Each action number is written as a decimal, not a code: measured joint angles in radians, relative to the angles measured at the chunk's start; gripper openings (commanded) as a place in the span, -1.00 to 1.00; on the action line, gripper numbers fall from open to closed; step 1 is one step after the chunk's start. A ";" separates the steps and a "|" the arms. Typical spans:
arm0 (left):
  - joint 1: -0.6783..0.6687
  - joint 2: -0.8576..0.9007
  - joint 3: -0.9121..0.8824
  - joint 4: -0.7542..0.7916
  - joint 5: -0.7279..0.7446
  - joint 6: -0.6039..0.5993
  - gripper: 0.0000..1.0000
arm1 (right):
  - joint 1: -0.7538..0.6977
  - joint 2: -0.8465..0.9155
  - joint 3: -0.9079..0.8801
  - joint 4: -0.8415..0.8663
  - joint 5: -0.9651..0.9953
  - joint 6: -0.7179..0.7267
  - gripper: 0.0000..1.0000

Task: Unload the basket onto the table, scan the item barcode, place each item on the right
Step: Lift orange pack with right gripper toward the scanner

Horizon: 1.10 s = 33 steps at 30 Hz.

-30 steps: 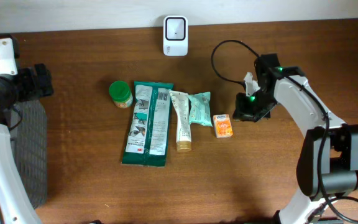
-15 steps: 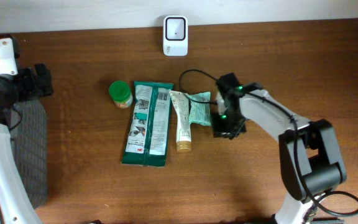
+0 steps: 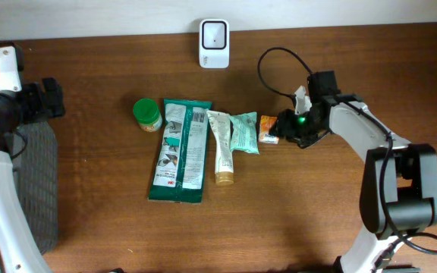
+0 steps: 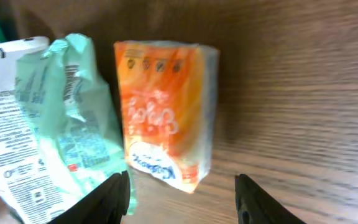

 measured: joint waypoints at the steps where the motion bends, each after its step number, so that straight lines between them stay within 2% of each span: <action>1: 0.000 0.000 0.000 0.000 0.000 0.000 0.98 | 0.008 0.000 0.000 0.011 -0.002 0.027 -0.27; 7: 0.000 0.000 0.000 0.000 0.000 0.000 0.98 | 0.017 0.065 0.000 0.047 0.035 0.142 -0.41; 9: 0.000 0.000 0.000 0.000 0.000 0.000 0.98 | 0.032 0.076 0.000 0.053 0.029 0.152 -0.91; 14: 0.000 0.000 0.000 0.000 0.000 0.000 0.99 | 0.039 0.078 0.003 0.041 0.008 0.145 -0.92; 16: 0.000 0.000 0.000 0.000 0.000 0.000 0.98 | -0.009 0.073 0.008 -0.014 -0.182 -0.003 -0.92; 18: 0.000 0.000 0.000 0.001 0.000 0.000 0.98 | -0.091 -0.011 0.014 -0.100 -0.369 -0.145 -0.92; 21: 0.000 0.000 0.000 0.001 0.000 0.000 0.98 | -0.196 -0.172 0.032 -0.198 -0.546 -0.274 -0.92; 24: 0.000 0.000 0.000 0.000 0.000 0.000 0.98 | -0.204 -0.201 0.032 -0.188 -0.840 -0.397 -0.92; 27: 0.000 0.000 0.000 0.000 0.000 0.000 0.98 | -0.204 -0.201 0.032 -0.122 -1.009 -0.385 -0.91; 30: 0.000 0.000 0.000 0.000 0.000 0.000 0.98 | -0.204 -0.201 0.032 -0.100 -1.041 -0.341 -0.92; 33: 0.000 0.000 0.000 -0.001 0.000 0.000 0.98 | -0.192 -0.201 0.029 0.075 -1.012 -0.220 -0.92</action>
